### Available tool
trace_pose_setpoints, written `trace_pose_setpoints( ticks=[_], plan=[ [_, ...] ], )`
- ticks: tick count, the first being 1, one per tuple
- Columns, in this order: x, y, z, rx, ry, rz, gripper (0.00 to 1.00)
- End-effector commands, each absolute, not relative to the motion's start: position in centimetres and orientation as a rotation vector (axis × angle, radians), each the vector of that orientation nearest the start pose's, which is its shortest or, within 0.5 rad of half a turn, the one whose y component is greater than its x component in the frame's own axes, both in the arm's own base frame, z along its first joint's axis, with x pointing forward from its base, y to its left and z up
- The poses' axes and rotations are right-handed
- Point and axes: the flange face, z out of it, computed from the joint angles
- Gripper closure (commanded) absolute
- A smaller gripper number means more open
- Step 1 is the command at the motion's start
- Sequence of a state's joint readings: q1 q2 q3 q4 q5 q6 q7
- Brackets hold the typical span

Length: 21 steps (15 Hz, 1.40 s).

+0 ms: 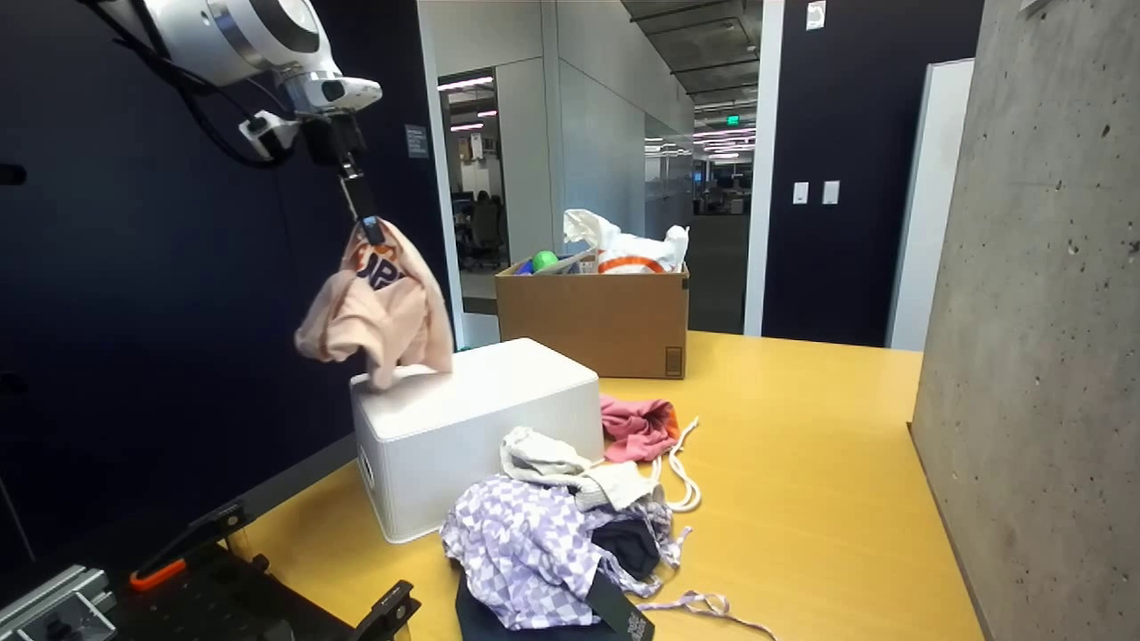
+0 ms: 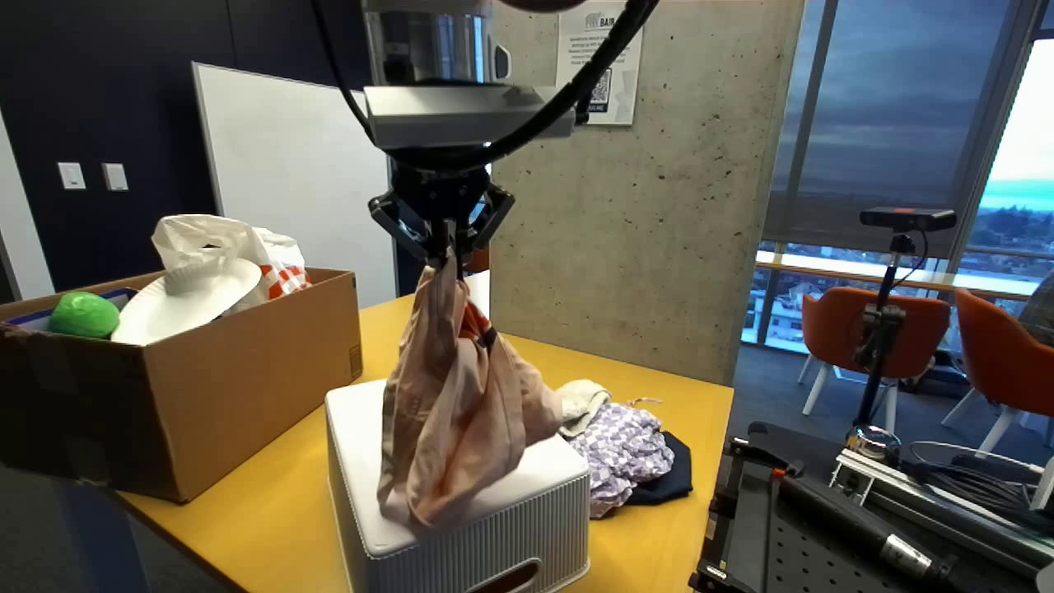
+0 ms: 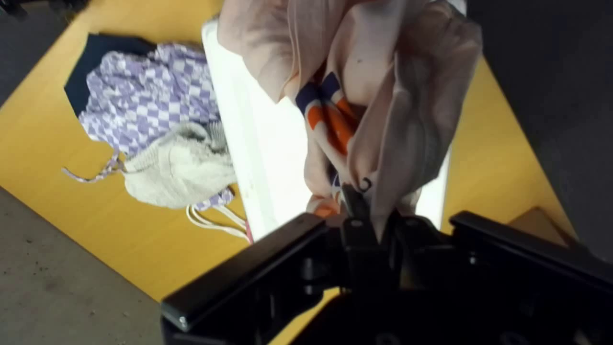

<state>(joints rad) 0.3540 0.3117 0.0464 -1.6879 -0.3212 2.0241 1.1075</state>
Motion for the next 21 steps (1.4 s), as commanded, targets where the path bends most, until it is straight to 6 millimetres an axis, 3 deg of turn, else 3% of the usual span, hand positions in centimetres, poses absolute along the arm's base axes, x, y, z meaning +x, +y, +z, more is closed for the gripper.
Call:
trace_pose_setpoints(
  ticks=[1, 3, 8, 9, 12, 16, 18, 19, 21],
  plan=[
    [62.2, 20.7, 43.3, -3.11, 0.89, -0.662, 0.98],
    [62.4, 20.7, 43.1, -3.082, 0.831, -0.837, 0.98],
    [60.6, 22.8, 43.7, -3.027, 0.71, -1.264, 0.98],
    [61.2, 22.1, 44.6, -2.989, 0.75, -1.333, 0.98],
    [60.6, 22.4, 46.6, -2.917, 0.735, -1.572, 0.98],
    [57.2, 22.7, 52.2, -2.782, 0.751, -1.841, 0.98],
    [58.2, 21.8, 52.6, -2.703, 0.809, -1.925, 0.98],
    [59.5, 21.1, 51.0, -2.693, 0.82, -1.872, 0.98],
    [59.5, 20.2, 50.3, -2.687, 0.759, -1.768, 0.98]
  ],
)
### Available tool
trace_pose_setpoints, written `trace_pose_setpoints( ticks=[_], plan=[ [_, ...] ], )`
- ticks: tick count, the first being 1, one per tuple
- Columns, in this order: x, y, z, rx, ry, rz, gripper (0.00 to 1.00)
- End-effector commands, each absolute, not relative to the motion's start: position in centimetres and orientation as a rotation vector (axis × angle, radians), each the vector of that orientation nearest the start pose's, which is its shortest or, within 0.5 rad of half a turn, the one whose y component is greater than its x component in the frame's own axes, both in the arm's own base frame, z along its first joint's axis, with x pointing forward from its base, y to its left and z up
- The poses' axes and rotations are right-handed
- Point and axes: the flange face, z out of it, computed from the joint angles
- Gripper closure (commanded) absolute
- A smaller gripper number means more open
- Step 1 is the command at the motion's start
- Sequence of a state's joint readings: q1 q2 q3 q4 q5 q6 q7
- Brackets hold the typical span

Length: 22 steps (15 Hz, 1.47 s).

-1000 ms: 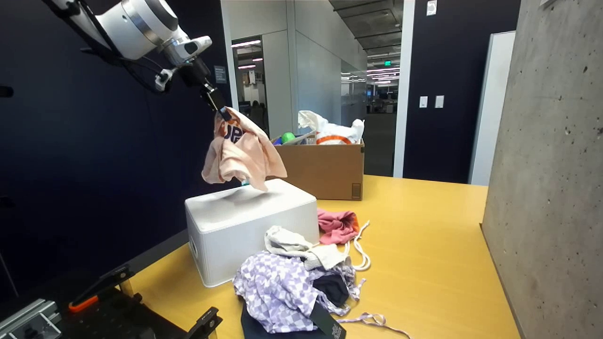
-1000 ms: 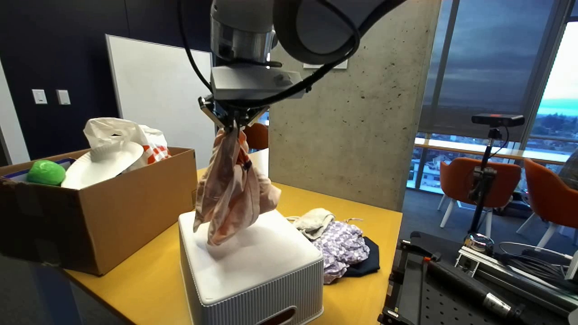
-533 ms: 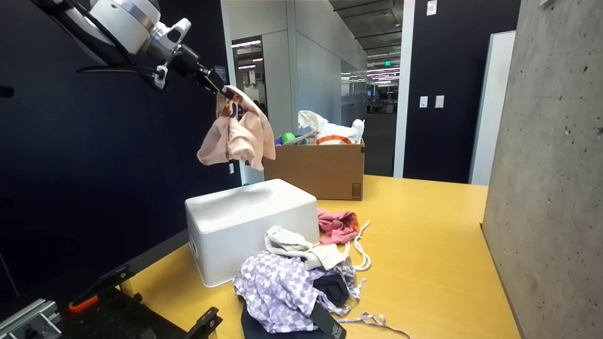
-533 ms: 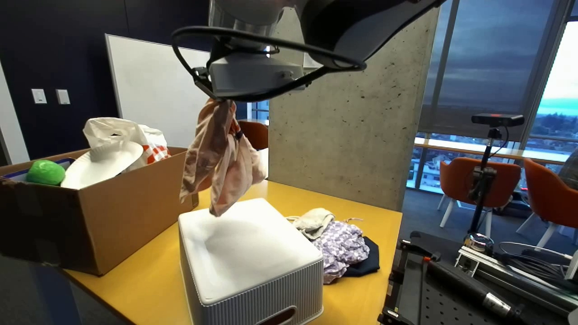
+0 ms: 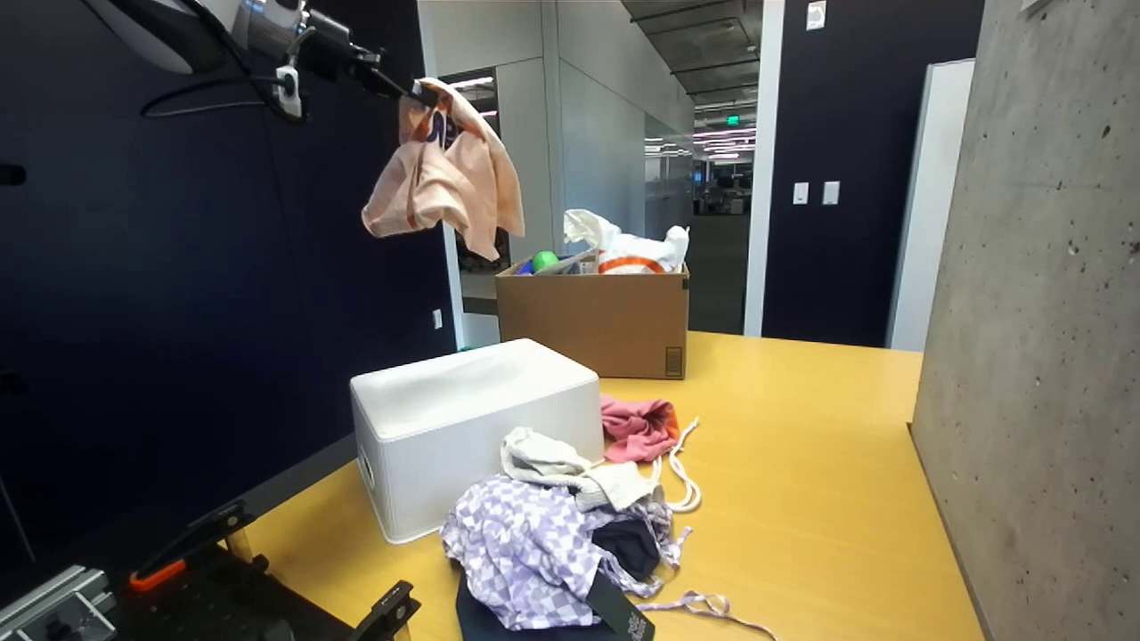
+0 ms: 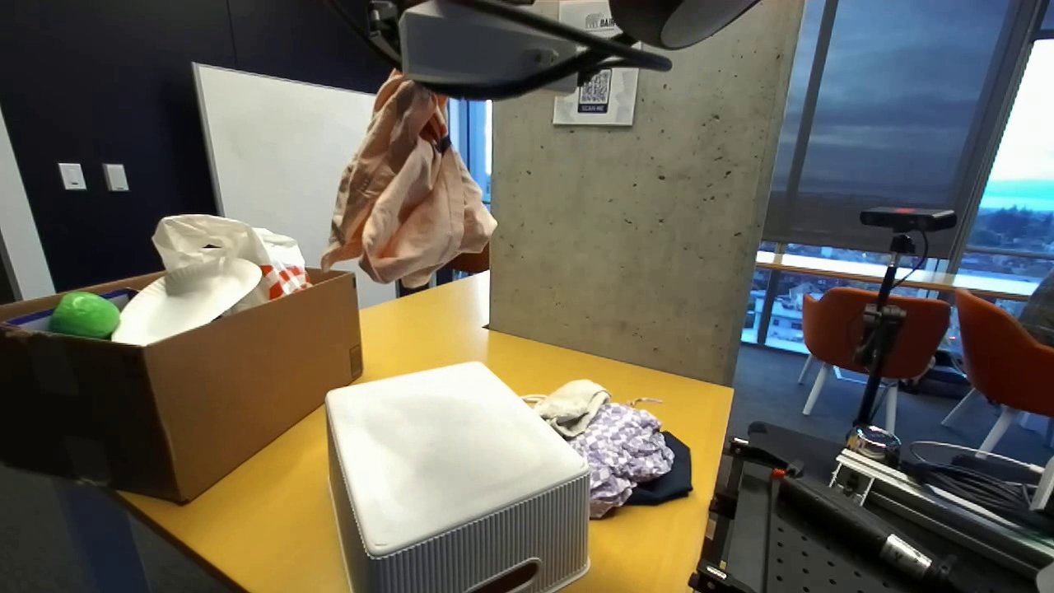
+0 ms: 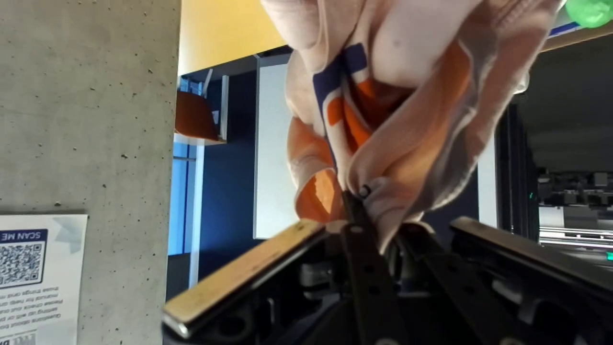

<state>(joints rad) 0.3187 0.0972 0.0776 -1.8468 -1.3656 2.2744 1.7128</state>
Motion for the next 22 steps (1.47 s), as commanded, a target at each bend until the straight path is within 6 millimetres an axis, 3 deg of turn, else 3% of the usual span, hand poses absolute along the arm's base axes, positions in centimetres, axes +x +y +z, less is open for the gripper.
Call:
trace_pose_setpoints(
  ticks=[1, 5, 10, 12, 14, 18, 22],
  plan=[
    [59.4, 19.6, 50.0, -2.706, 0.688, -1.729, 0.98],
    [57.1, 16.3, 50.7, -2.726, 0.417, -1.623, 0.98],
    [53.7, 14.6, 50.9, -2.645, 0.134, -1.483, 0.98],
    [52.2, 14.2, 50.0, -2.584, 0.078, -1.417, 0.98],
    [51.0, 14.2, 47.8, -2.521, 0.054, -1.348, 0.98],
    [49.3, 17.4, 41.1, -2.464, 0.068, -1.132, 0.98],
    [48.2, 20.3, 34.9, -2.607, 0.076, -0.934, 0.98]
  ],
)
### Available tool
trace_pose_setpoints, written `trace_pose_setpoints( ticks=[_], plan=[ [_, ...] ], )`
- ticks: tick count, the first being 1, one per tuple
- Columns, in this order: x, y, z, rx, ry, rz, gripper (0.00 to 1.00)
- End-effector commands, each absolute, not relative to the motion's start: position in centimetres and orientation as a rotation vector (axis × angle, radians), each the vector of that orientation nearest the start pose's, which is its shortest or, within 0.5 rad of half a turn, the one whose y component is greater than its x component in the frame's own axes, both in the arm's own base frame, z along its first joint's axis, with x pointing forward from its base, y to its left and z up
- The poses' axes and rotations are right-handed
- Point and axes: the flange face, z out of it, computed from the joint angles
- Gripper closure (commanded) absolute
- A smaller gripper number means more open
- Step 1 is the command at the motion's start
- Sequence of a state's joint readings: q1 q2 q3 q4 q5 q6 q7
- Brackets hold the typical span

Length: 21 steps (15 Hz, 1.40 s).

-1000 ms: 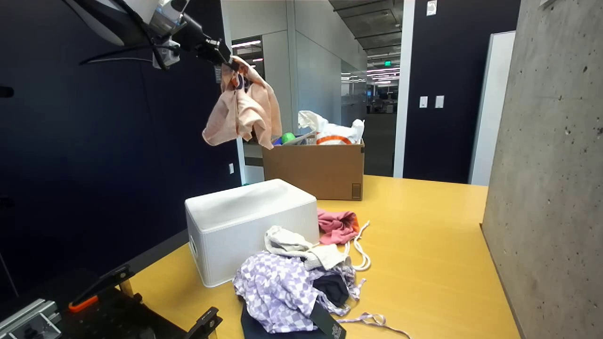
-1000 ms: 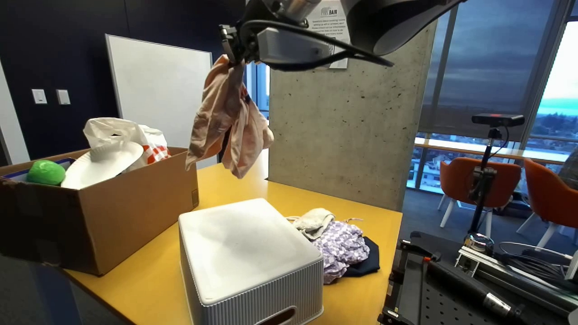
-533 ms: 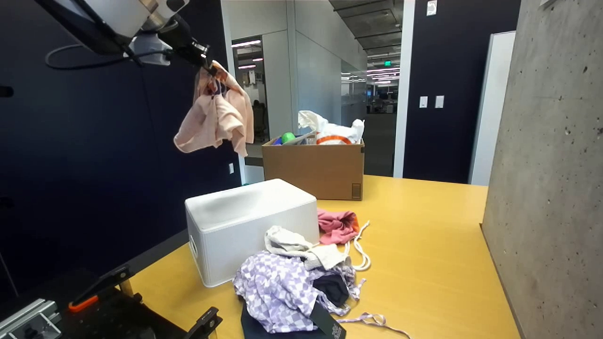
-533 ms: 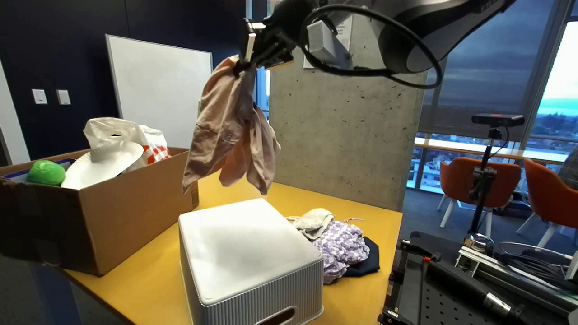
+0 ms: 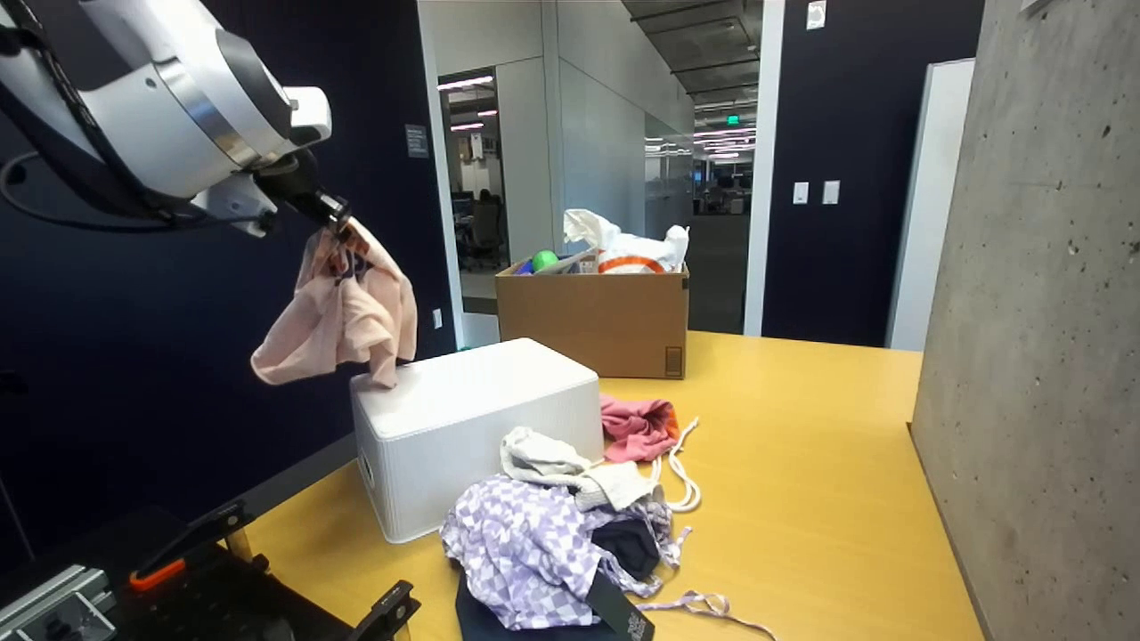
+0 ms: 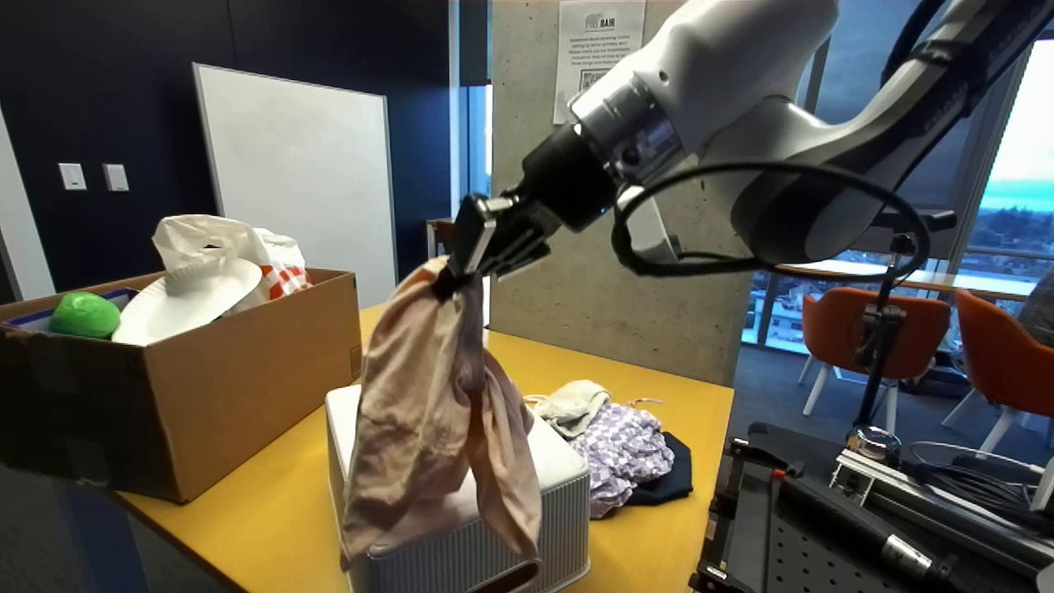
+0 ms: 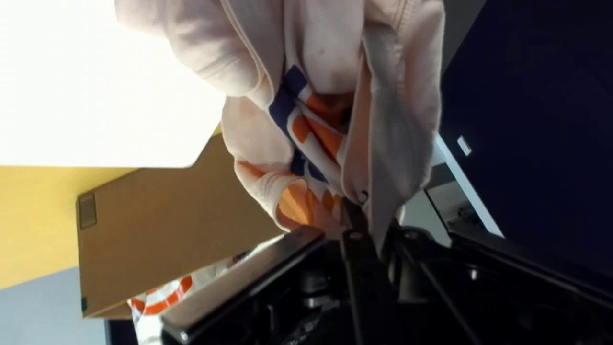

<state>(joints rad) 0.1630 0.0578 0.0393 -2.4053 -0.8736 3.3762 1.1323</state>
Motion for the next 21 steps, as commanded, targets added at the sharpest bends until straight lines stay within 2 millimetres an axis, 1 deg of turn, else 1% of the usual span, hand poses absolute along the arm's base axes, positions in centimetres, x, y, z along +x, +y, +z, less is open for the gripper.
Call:
trace_pose_setpoints(
  ticks=[1, 2, 3, 5, 7, 9, 12, 14, 16, 19, 21],
  plan=[
    [46.8, 21.0, 33.5, -2.651, 0.071, -0.882, 0.98],
    [45.6, 21.5, 32.9, -2.666, 0.088, -0.844, 0.98],
    [45.0, 21.9, 32.6, -2.668, 0.09, -0.824, 0.98],
    [44.5, 22.5, 33.2, -2.676, 0.117, -0.82, 0.98],
    [44.7, 22.7, 34.0, -2.673, 0.163, -0.827, 0.98],
    [45.5, 22.3, 35.2, -2.664, 0.248, -0.836, 0.98],
    [47.3, 21.3, 38.2, -2.658, 0.409, -0.861, 0.98],
    [48.3, 20.1, 41.3, -2.665, 0.48, -0.893, 0.98],
    [49.5, 18.3, 45.2, -2.678, 0.556, -0.933, 0.98],
    [50.4, 15.9, 51.7, -2.688, 0.631, -0.992, 0.98],
    [50.4, 14.3, 56.5, -2.678, 0.629, -1.063, 0.98]
  ],
)
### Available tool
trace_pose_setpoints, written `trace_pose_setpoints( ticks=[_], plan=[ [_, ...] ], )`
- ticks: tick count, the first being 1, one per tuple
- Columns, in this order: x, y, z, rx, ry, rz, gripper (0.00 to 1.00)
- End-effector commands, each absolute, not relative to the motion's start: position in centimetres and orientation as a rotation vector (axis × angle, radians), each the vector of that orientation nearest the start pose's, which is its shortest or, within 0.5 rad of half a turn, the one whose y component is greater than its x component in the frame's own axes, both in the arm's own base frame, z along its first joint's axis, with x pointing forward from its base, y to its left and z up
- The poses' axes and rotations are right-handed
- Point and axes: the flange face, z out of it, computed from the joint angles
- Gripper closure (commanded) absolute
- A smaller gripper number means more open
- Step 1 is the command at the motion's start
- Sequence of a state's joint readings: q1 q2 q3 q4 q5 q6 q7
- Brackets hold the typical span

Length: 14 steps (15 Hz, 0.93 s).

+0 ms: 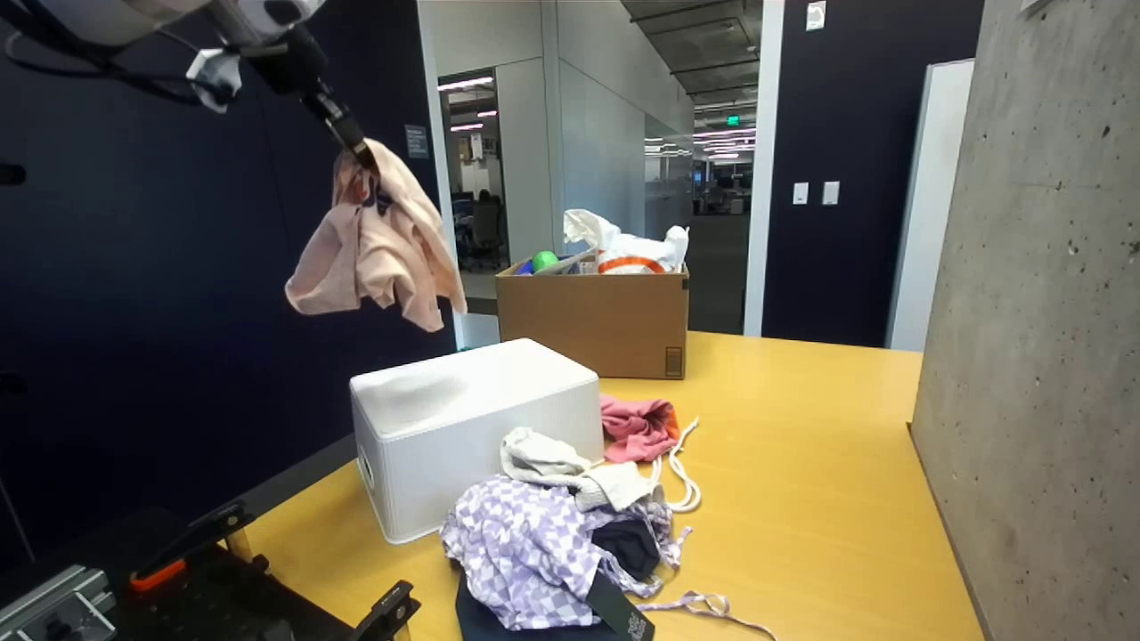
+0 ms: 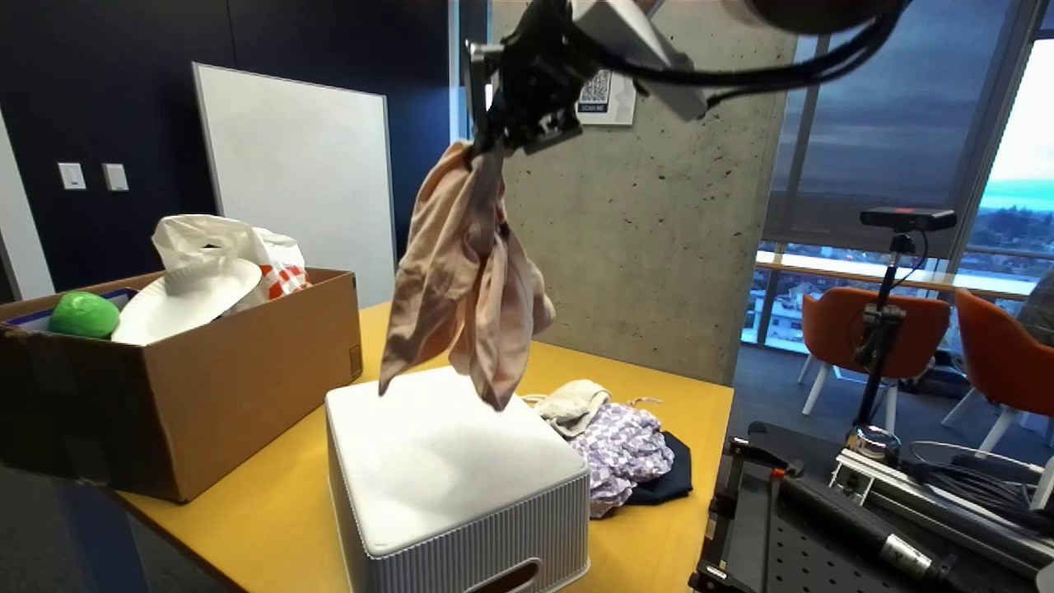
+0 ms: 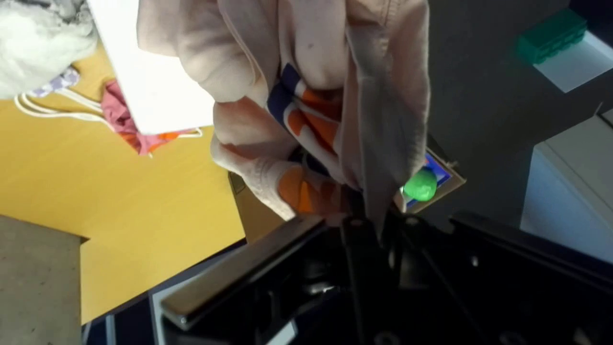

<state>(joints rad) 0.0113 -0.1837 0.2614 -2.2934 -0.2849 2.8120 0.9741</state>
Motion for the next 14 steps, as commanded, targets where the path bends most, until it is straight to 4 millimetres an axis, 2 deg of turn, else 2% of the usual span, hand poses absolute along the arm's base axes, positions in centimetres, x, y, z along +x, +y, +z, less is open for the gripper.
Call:
trace_pose_setpoints(
  ticks=[1, 3, 4, 5, 6, 7, 9, 11, 14],
  plan=[
    [50.6, 13.2, 58.9, -2.675, 0.627, -1.075, 0.98],
    [51.5, 10.6, 63.1, -2.68, 0.622, -1.082, 0.98],
    [52.6, 8.8, 64.5, -2.692, 0.621, -1.072, 0.98],
    [54.6, 7.1, 63.3, -2.716, 0.639, -1.039, 0.98],
    [56.7, 5.4, 60.8, -2.744, 0.649, -0.969, 0.98],
    [57.4, 4.7, 59.2, -2.767, 0.657, -0.893, 0.98],
    [59.5, 3.2, 54.4, -2.829, 0.677, -0.71, 0.98],
    [62.6, 2.3, 49.1, -2.874, 0.675, -0.596, 0.98],
    [64.8, 2.7, 45.5, -2.911, 0.677, -0.489, 0.98]
  ],
)
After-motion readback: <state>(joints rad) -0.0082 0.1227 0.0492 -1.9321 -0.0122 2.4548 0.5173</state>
